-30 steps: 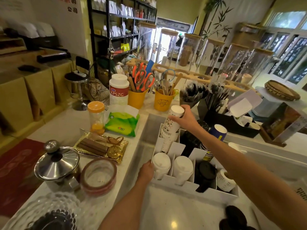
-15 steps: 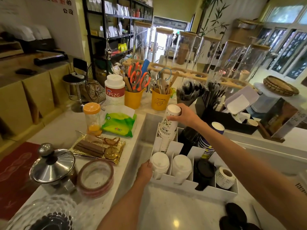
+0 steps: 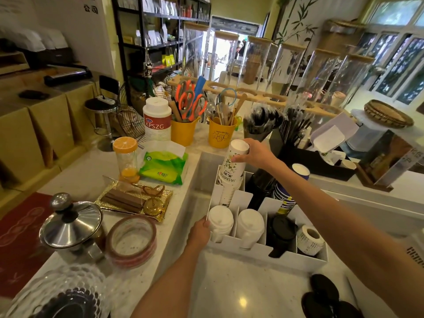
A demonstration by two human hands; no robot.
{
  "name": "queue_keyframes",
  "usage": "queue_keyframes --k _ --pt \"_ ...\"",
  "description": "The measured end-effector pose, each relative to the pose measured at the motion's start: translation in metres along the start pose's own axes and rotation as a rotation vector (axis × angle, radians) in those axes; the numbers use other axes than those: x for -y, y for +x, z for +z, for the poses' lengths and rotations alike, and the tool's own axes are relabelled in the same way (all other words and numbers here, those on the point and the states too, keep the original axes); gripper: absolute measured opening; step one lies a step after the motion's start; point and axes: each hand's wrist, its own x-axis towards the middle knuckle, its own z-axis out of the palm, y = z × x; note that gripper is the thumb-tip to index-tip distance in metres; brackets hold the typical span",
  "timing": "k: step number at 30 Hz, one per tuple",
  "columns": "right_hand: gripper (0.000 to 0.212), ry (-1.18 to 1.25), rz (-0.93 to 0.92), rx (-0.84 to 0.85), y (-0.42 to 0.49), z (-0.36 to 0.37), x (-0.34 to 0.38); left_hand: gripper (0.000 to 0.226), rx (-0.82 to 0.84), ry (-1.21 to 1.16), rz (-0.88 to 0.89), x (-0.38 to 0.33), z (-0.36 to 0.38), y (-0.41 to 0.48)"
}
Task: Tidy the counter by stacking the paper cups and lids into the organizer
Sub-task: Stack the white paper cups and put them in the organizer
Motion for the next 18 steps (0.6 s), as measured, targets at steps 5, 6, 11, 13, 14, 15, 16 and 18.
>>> queue_keyframes --k 5,6,11,13,14,15,16,18 --pt "0.073 0.045 0.009 -0.080 -0.003 0.007 -0.005 0.038 -0.014 0.010 0.007 0.001 0.001 -0.001" --pt "0.074 0.059 0.013 -0.094 -0.004 0.010 -0.006 0.039 -0.020 0.014 0.007 0.002 0.002 -0.001" --pt "0.086 0.206 0.004 -0.031 -0.025 0.009 -0.003 0.038 -0.026 0.034 0.014 0.005 0.003 -0.001" --pt "0.078 0.255 -0.035 -0.092 -0.050 0.012 -0.005 0.038 -0.017 0.027 0.026 0.004 0.002 -0.001" --pt "0.071 0.285 -0.042 -0.135 -0.067 0.014 -0.009 0.038 -0.023 0.015 0.033 0.004 0.002 -0.002" --pt "0.061 0.319 -0.036 -0.176 -0.085 0.018 -0.014 0.037 -0.048 0.010 0.041 0.006 0.004 -0.005" --pt "0.051 0.348 -0.018 -0.205 -0.105 0.024 -0.023 0.036 -0.102 0.032 0.050 0.009 0.007 -0.012" --pt "0.032 0.390 0.051 -0.210 -0.149 0.041 -0.046 0.039 -0.260 0.129 0.070 0.019 0.019 -0.034"
